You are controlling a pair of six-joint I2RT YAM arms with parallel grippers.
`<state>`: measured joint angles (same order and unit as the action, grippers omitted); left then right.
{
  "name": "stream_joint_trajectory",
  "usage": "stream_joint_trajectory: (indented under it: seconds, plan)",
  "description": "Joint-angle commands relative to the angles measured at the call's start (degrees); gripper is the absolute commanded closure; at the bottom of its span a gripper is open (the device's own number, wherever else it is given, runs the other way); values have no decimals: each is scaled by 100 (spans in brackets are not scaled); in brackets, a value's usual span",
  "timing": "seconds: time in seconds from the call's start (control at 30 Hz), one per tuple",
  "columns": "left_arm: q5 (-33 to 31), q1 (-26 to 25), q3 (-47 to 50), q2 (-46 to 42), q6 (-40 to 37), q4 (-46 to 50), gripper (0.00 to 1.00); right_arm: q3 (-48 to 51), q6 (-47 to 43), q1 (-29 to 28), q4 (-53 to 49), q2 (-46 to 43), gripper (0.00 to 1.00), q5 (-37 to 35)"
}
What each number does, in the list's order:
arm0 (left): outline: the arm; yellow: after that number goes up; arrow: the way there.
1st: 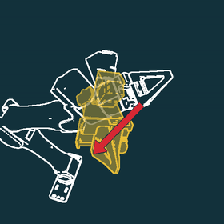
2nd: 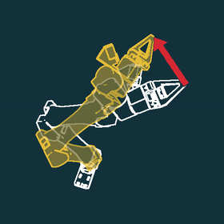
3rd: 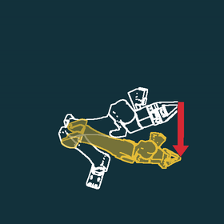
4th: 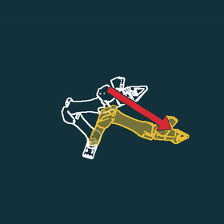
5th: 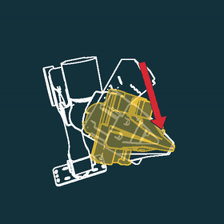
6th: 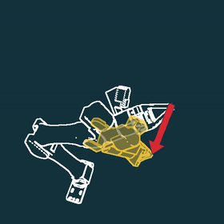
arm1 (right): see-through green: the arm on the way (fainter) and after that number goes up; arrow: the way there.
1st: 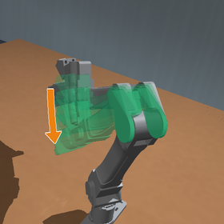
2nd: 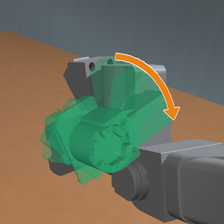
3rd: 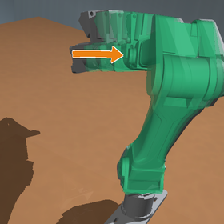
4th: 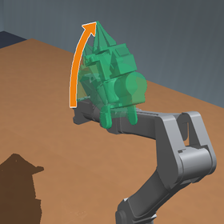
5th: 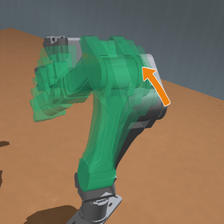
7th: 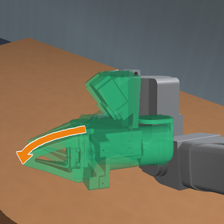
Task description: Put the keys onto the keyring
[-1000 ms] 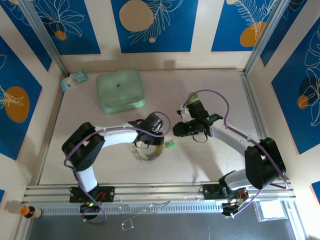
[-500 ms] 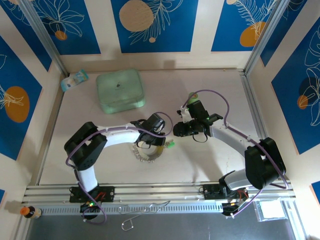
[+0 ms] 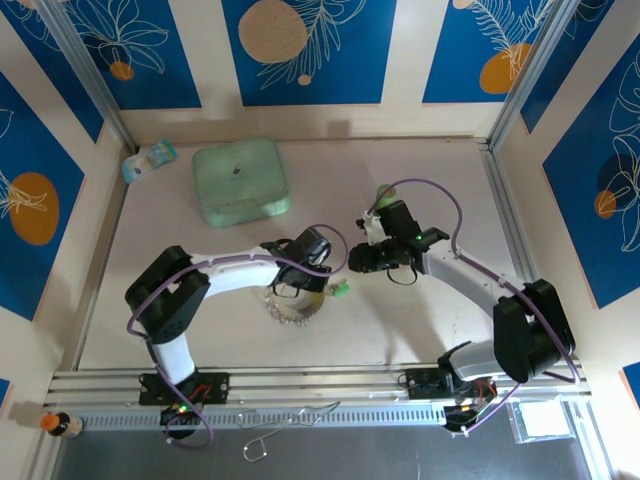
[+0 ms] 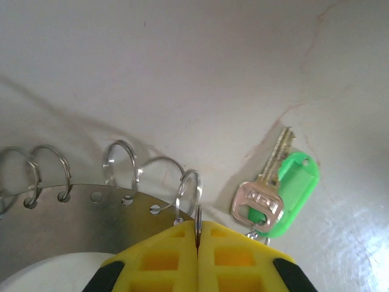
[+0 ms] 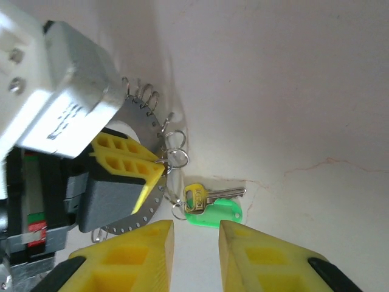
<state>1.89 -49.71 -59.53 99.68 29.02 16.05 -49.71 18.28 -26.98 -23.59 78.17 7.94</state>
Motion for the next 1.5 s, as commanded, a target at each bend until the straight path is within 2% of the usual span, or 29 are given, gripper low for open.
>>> stream_joint_trajectory:
  seconds: [0.0, 0.13, 0.23, 0.4, 0.6, 0.73, 0.8, 0.93, 1.0, 1.17, 1.47]
  plan:
    - [-388, -72, 236, -794, -744, -79, 100, 34, -3, 152, -83, -309, 73, 304]
    - [-144, -70, 637, -1377, -1681, -411, 100, 4, 74, 413, -55, -539, 73, 676]
    - [283, -72, 1050, -1930, -2359, -869, 100, 1, 9, 533, -25, -755, 73, 906]
    - [402, -65, 1866, -2907, -3316, -1887, 100, 56, -311, 578, 178, -1068, 73, 1177]
    - [1067, -56, 2291, -3706, -4605, -2199, 100, 270, -647, 357, 798, -1477, 73, 1828]
    - [1481, 34, 2429, -4007, -4941, -2266, 100, 622, -1320, -227, 1283, -1834, 73, 2224]
    - [1759, 45, 2607, -4158, -5067, -2519, 100, 870, -1813, -558, 1498, -2044, 73, 2161]
    - [1926, 67, 2844, -4391, -5225, -2875, 100, 1475, -3166, -1332, 1863, -2630, 71, 1391]
    - [1988, 67, 2981, -4478, -5311, -3100, 100, 1594, -3542, -1480, 1926, -2789, 71, 1196]
    - [2071, 76, 3183, -4570, -5331, -3534, 100, 1418, -3696, -1589, 1614, -2627, 76, 1163]
    - [2044, 76, 3324, -4489, -5154, -3840, 100, 1521, -3319, -1753, 1873, -2152, 70, 1095]
